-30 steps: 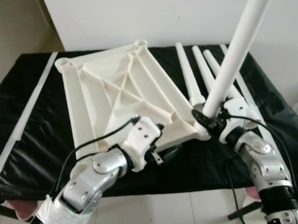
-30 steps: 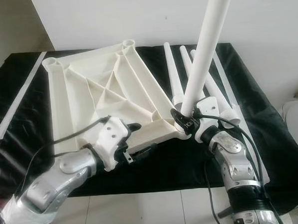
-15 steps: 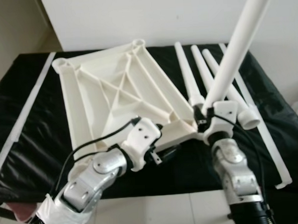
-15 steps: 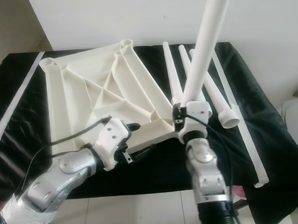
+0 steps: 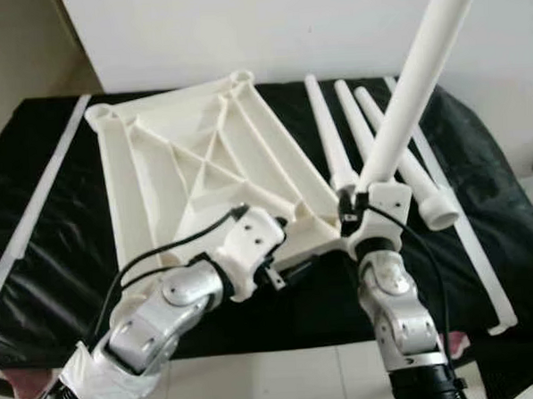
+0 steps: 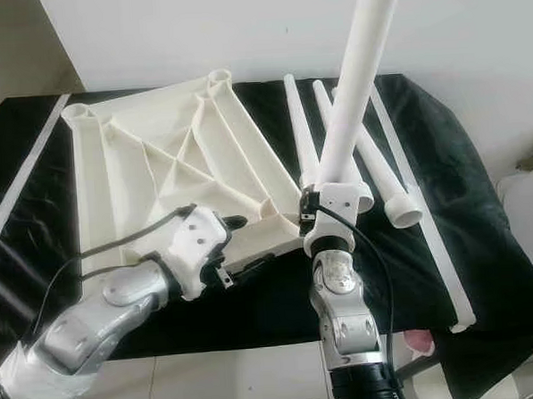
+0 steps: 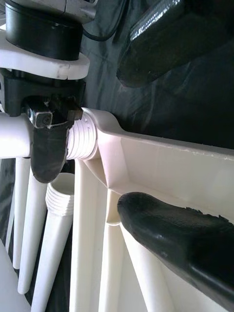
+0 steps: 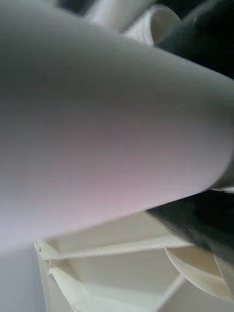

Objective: Building children table

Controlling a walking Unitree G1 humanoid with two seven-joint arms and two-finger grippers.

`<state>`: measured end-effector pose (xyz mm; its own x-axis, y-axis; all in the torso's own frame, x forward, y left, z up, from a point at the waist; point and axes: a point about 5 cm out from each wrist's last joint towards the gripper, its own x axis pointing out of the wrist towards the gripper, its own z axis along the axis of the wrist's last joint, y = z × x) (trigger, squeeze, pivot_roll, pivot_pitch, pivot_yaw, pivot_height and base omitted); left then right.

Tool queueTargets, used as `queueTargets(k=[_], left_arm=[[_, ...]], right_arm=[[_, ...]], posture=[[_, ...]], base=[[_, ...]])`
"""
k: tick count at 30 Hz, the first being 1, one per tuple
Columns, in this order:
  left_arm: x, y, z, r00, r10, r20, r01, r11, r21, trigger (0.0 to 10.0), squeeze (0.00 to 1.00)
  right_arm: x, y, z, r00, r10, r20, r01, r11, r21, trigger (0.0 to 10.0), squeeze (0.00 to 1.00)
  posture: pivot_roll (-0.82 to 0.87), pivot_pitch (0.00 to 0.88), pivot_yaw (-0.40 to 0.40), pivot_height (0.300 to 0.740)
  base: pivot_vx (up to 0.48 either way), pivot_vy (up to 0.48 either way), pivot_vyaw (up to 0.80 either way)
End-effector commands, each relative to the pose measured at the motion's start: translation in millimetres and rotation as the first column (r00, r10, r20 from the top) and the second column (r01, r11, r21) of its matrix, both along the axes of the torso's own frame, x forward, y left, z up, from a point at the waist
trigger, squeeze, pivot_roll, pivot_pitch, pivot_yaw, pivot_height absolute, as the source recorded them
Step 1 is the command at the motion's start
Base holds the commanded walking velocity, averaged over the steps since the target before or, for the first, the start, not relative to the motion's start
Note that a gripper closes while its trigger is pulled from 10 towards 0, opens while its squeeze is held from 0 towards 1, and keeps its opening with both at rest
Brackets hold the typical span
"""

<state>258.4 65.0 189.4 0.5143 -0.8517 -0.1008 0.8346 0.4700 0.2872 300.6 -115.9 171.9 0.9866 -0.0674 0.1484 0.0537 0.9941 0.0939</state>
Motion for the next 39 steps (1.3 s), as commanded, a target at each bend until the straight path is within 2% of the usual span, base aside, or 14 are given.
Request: queueTargets(k=[1,12,13,15,16,17,20,24,32,33,34,36,38,39], left_arm=[[-7.0,-3.3,-4.8,0.984,-0.172,-0.04,0.173,0.984,0.033,10.0,0.0],[-4.3,-1.9,-5.9,0.987,-0.156,-0.047,0.157,0.988,0.016,10.0,0.0],[-3.8,-1.5,-5.2,0.987,-0.155,-0.043,0.156,0.988,0.016,10.0,0.0],[-4.1,-1.6,-5.1,0.987,-0.156,-0.043,0.157,0.987,0.015,10.0,0.0],[-4.2,-1.5,-5.0,0.987,-0.157,-0.042,0.158,0.987,0.015,10.0,0.0],[-4.3,-1.6,-5.0,0.986,-0.158,-0.043,0.159,0.987,0.014,10.0,0.0],[-4.4,-2.1,-4.9,0.986,-0.161,-0.043,0.162,0.987,0.013,10.0,0.0],[-3.2,-3.2,-3.4,0.986,-0.161,-0.037,0.161,0.987,0.01,10.0,0.0],[-2.8,-3.7,-2.3,0.987,-0.158,-0.034,0.158,0.987,0.006,10.0,0.0],[-3.1,-3.9,-2.1,0.987,-0.159,-0.033,0.159,0.987,0.005,10.0,0.0],[-3.3,-4.2,-2.1,0.987,-0.16,-0.033,0.16,0.987,0.005,10.0,0.0],[-3.4,-4.3,-2.2,0.987,-0.16,-0.033,0.16,0.987,0.006,10.0,0.0],[-3.8,-4.6,-1.9,0.986,-0.162,-0.032,0.162,0.987,0.005,10.0,0.0],[-3.7,-4.7,-1.7,0.986,-0.161,-0.031,0.162,0.987,0.004,10.0,0.0]], right_arm=[[-5.6,7.6,-11.0,0.997,0.054,-0.046,-0.052,0.998,0.042,10.0,1.0],[-7.6,-11.8,-5.9,0.988,0.154,-0.001,-0.154,0.987,-0.047,10.0,1.0],[-7.4,-18.8,-5.4,0.978,0.21,-0.002,-0.21,0.974,-0.079,10.0,1.0],[-7.3,-21.5,-5.2,0.972,0.235,-0.005,-0.235,0.969,-0.081,10.0,1.0],[-6.9,-23.5,-4.9,0.966,0.257,-0.005,-0.257,0.962,-0.091,10.0,0.76],[-6.9,-24.6,-4.2,0.96,0.281,0.0,-0.279,0.955,-0.1,10.0,0.02],[-6.6,-27.3,-2.8,0.938,0.347,0.003,-0.344,0.932,-0.117,10.0,0.0],[-2.6,-34.7,-0.3,0.879,0.477,-0.023,-0.471,0.858,-0.203,10.0,0.0],[10.1,-44.5,0.8,0.814,0.575,-0.08,-0.574,0.775,-0.266,10.0,0.0],[14.0,-45.5,2.3,0.791,0.604,-0.093,-0.603,0.747,-0.28,10.0,0.0],[15.4,-45.7,2.2,0.784,0.612,-0.1,-0.612,0.737,-0.286,8.5,0.0],[16.1,-45.8,2.0,0.781,0.616,-0.105,-0.617,0.732,-0.29,8.5,0.0],[18.6,-47.7,1.0,0.778,0.618,-0.11,-0.62,0.728,-0.291,0.0,0.0],[20.0,-49.4,0.0,0.774,0.623,-0.115,-0.625,0.722,-0.295,0.0,0.0]], posture=[[-0.09,0.115,0.024,0.74],[-0.09,0.115,0.02,0.74],[-0.09,0.115,0.023,0.74],[-0.09,0.115,0.023,0.74],[-0.09,0.117,0.023,0.74],[-0.09,0.117,0.023,0.74],[-0.09,0.119,0.023,0.74],[-0.09,0.125,0.027,0.74],[-0.09,0.13,0.033,0.74],[-0.09,0.13,0.035,0.74],[-0.09,0.131,0.033,0.74],[-0.09,0.131,0.033,0.74],[-0.08,0.131,0.031,0.74],[-0.08,0.131,0.03,0.74]], base=[[0.0,0.0,0.0],[0.0,0.0,0.0],[0.0,0.0,0.0],[0.0,0.0,0.0],[0.0,0.0,0.0],[0.0,0.0,0.0],[0.0,0.0,0.0],[0.0,0.0,0.0],[0.0,0.0,0.0],[0.0,0.0,0.0],[0.0,0.0,0.0],[0.0,0.0,0.0],[0.0,0.0,0.0],[0.0,0.0,0.0]])
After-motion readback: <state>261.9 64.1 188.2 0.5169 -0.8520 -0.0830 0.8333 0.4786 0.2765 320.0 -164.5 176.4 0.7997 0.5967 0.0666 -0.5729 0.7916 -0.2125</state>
